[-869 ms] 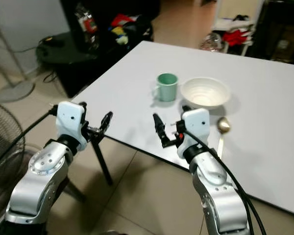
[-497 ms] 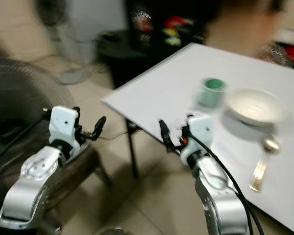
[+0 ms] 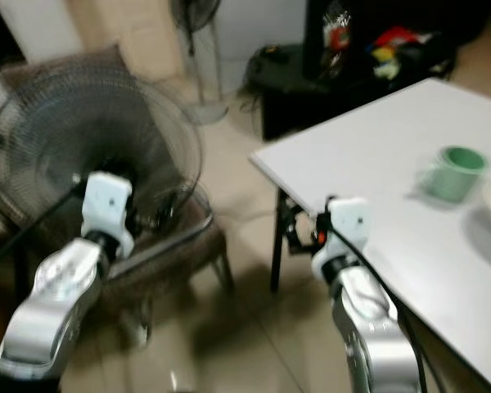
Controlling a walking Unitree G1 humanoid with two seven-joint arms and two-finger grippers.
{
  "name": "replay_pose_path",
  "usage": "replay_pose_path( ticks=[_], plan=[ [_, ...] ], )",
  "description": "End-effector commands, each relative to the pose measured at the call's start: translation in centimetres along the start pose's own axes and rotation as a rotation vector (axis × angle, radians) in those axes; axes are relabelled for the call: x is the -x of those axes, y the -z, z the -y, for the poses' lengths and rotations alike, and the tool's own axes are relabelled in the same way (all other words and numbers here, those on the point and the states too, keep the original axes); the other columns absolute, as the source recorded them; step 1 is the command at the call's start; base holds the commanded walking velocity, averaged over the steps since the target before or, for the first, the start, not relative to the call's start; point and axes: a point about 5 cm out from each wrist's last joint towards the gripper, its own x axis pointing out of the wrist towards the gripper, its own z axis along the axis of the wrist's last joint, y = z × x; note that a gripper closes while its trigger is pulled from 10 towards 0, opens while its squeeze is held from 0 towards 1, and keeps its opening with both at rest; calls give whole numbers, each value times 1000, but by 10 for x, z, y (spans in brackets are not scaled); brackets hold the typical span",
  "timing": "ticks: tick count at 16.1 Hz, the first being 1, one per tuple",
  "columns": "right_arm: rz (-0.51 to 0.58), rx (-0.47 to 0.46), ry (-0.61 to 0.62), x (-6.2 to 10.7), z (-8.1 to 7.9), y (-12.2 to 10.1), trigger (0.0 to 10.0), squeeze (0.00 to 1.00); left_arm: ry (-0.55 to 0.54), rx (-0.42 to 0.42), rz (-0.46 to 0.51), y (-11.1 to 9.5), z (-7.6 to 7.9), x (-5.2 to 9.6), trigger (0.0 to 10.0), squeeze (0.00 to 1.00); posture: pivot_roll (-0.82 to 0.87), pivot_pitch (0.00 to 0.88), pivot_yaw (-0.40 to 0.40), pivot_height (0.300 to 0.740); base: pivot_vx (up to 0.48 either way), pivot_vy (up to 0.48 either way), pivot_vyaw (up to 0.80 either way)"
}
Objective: Setting the table
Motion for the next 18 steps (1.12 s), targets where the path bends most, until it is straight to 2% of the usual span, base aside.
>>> replay_pose_path(
  ticks=[1,2,3,4,5,6,8,11,13,18],
  plan=[
    [36,15,-18,-5,-4,-6,10000,1000,-36,-8,-5,4,-5,2,10000,0,54,0,72,740,0,0,800],
    [70,3,-35,-8,-3,-13,10000,1000,-82,13,30,2,-6,4,10000,0,62,0,58,740,0,0,800],
    [117,13,-6,-12,1,-22,10000,1000,-123,10,22,2,-9,5,10000,0,74,0,44,740,0,0,800],
    [139,10,-31,-16,0,-27,10000,1000,-159,-28,26,2,-13,8,10000,0,93,0,22,740,0,0,800],
    [144,5,-46,-17,-2,-27,10000,1000,-171,-36,25,2,-14,9,10000,0,95,0,20,740,0,0,800],
    [153,62,-43,-18,-4,-23,10000,1000,-187,-57,14,4,-17,11,10000,0,102,0,16,740,0,0,800],
    [87,13,-101,-18,-10,-13,10000,1000,-230,-73,15,4,-23,13,10000,0,112,0,17,740,0,0,800],
    [69,-1,-59,-19,-9,-5,10000,1000,-230,-61,17,1,-24,10,10000,0,108,0,32,740,0,0,800],
    [6,-44,-107,-18,-14,4,10000,1000,-186,-44,39,-4,-23,6,10000,0,90,0,51,740,0,0,800],
    [-9,-83,-165,-16,-19,5,10000,1000,-127,-23,25,0,-21,6,10000,0,92,0,52,740,0,0,800]
  ],
)
